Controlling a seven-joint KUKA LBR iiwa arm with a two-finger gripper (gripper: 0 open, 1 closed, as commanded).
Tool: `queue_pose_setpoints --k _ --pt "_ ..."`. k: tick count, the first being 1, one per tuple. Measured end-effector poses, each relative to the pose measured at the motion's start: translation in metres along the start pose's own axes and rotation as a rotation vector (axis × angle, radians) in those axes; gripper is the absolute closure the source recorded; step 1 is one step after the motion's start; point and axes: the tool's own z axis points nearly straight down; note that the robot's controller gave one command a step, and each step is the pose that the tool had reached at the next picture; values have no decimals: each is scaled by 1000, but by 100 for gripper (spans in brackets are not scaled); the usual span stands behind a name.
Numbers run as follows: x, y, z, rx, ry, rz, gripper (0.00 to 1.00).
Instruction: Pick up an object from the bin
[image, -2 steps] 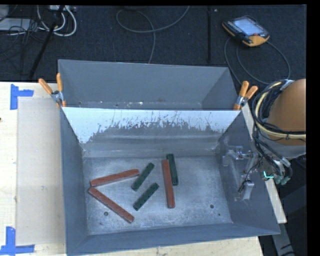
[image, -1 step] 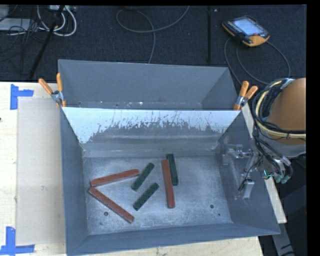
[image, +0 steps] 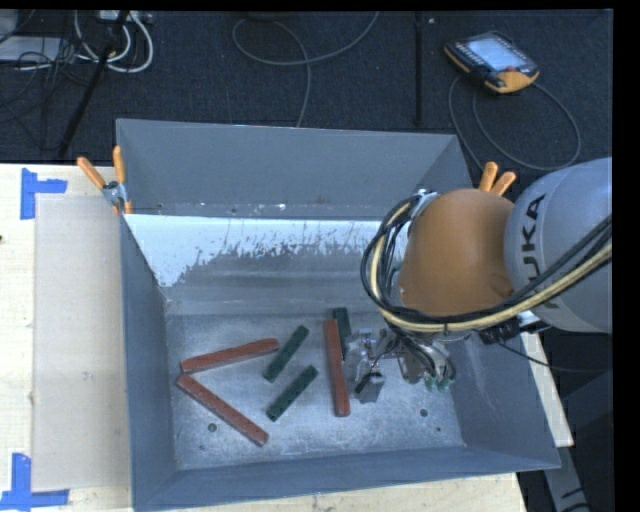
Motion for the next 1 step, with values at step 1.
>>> queue_pose_setpoints --k 1 --pt "0 -5 -1 4 -2 6 100"
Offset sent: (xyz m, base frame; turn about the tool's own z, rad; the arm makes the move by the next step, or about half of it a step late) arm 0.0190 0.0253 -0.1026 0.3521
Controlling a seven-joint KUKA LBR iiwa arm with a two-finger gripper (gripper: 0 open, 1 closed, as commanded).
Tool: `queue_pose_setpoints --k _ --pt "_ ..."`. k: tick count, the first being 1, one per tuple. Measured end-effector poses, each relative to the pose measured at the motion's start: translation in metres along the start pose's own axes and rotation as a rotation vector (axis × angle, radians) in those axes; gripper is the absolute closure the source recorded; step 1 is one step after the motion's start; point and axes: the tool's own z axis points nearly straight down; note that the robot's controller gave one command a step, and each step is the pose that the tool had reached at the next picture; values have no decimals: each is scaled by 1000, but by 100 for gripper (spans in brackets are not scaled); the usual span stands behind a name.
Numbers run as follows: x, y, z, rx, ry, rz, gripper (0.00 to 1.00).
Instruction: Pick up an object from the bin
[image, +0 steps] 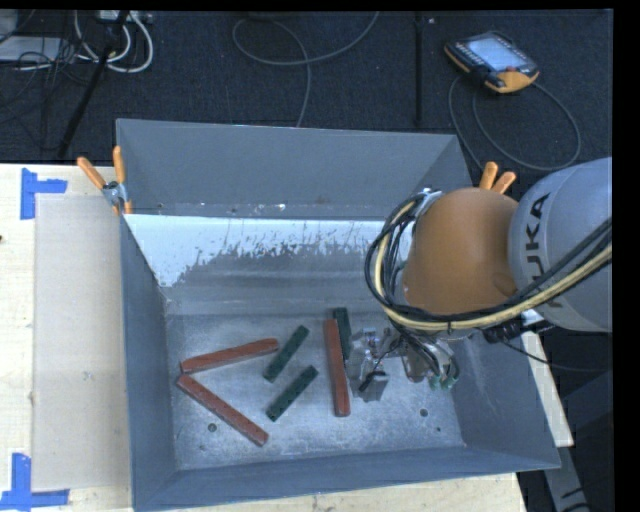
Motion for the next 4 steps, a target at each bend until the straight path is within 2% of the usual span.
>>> queue_pose_setpoints --k 1,2,3,4 --pt "-18 26 94 -1 -1 312 0" --pt "-19 29 105 1 1 341 100" --pt "-19 29 105 1 1 341 100" --pt "-20 43 107 1 -2 428 100"
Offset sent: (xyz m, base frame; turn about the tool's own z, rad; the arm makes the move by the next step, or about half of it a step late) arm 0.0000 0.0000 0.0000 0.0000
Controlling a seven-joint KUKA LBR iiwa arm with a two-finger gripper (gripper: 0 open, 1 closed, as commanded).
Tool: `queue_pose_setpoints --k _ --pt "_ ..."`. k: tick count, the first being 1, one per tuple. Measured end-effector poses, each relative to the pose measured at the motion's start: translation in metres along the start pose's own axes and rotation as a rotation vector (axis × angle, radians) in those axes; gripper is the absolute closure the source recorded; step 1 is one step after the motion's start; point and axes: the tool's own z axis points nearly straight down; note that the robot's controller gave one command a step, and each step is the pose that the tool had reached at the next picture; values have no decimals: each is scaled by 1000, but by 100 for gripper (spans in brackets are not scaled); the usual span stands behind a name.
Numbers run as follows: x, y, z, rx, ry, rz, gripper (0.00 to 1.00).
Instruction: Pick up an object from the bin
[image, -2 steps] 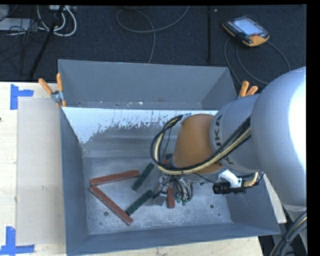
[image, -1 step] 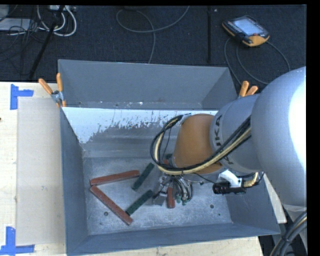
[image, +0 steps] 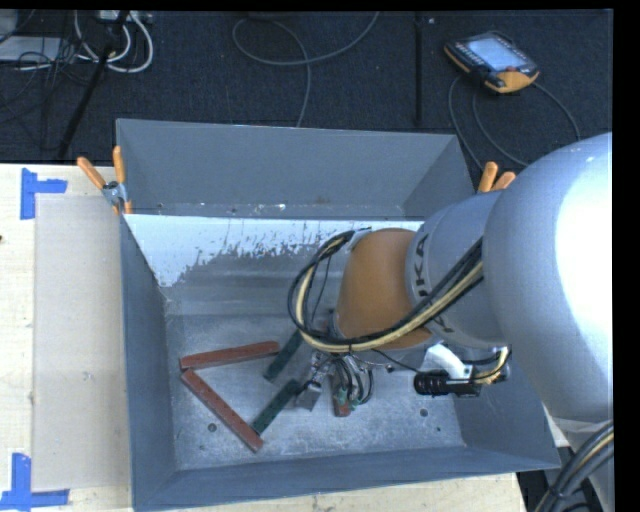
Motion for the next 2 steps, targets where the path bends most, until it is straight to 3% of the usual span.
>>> queue_pose_setpoints --k 1,2 --pt "37 34 -22 1 3 -33 100" --pt "17 2 -116 -2 -4 -37 0"
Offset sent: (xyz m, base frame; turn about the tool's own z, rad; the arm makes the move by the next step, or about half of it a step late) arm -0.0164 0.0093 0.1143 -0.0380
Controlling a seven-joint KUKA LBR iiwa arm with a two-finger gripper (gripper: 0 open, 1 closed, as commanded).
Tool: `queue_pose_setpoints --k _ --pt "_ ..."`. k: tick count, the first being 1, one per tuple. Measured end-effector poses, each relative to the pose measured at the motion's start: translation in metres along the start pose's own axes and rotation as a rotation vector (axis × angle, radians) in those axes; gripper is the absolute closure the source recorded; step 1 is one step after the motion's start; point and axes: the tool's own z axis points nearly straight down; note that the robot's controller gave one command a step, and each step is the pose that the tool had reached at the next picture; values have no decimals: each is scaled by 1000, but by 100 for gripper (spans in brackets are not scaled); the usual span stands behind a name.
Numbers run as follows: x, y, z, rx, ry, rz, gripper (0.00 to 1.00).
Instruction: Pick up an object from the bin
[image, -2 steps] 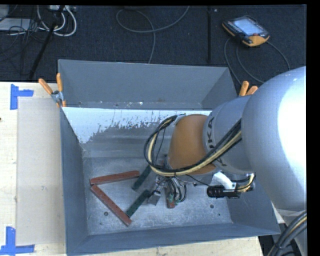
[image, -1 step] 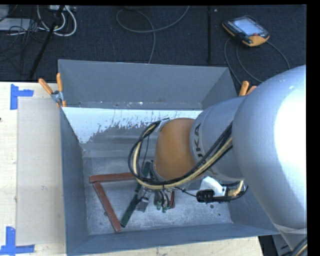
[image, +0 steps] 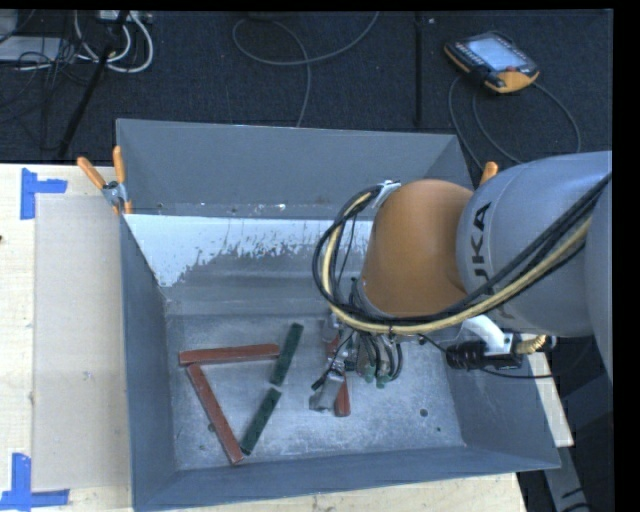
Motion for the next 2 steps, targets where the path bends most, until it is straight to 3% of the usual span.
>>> queue_pose_setpoints --k 1,2 --pt "1 0 2 2 4 -3 0" --pt "-51 31 49 -3 -5 -56 0"
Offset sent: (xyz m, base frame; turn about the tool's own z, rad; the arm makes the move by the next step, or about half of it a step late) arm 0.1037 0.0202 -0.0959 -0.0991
